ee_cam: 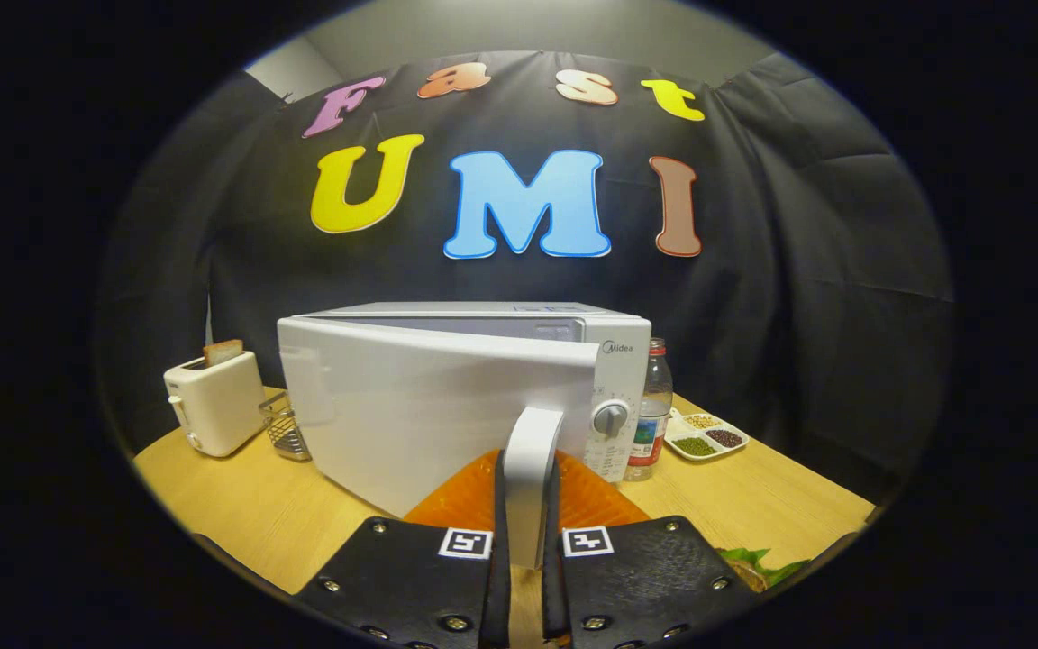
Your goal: Open the microwave, put the food inside, and close the microwave door.
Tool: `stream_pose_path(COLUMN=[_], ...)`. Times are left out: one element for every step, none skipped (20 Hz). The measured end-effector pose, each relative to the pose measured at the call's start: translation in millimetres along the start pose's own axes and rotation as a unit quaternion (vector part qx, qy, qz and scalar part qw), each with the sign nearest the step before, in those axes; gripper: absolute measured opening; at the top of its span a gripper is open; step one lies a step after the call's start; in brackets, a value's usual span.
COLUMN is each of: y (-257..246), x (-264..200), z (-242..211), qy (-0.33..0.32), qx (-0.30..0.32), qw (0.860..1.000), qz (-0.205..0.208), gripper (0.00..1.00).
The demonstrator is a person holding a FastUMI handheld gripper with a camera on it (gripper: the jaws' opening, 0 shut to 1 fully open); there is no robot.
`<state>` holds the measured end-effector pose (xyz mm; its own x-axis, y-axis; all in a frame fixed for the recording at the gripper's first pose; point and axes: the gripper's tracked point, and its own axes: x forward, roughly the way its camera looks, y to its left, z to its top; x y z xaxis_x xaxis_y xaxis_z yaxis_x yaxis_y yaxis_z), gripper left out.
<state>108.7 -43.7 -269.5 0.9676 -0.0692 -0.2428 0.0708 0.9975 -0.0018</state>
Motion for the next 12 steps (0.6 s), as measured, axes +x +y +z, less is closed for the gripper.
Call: stream_pose_path(y=[7.1, 13.0, 18.2, 25.5, 33.1, 41.4, 50.3, 60.0, 70.3, 80.6, 91.6, 104.2], x=[-8.7, -16.8, -23.8, -31.5, -38.9, -46.7, -54.5, -63.2, -71.5, -79.4, -86.8, -94.0], z=[-0.4, -3.2, -4.8, -6.1, -7.1, -8.7, -9.1, -11.1, -11.8, -13.4, -13.9, -15.9], qy=[0.001, 0.004, 0.007, 0.008, 0.009, 0.01, 0.009, 0.008, 0.005, 0.002, -0.002, -0.006], qx=[0.0, 0.001, 0.003, 0.006, 0.006, 0.005, 0.006, 0.005, 0.003, 0.0, 0.003, 0.004], qw=[1.0, 1.0, 1.0, 1.0, 0.999, 0.999, 0.998, 0.998, 0.998, 0.997, 0.997, 0.996], qz=[0.008, 0.016, 0.023, 0.03, 0.037, 0.046, 0.054, 0.063, 0.07, 0.074, 0.079, 0.085], gripper=[0.14, 0.14, 0.14, 0.14, 0.14, 0.14, 0.14, 0.14, 0.14, 0.14, 0.14, 0.14])
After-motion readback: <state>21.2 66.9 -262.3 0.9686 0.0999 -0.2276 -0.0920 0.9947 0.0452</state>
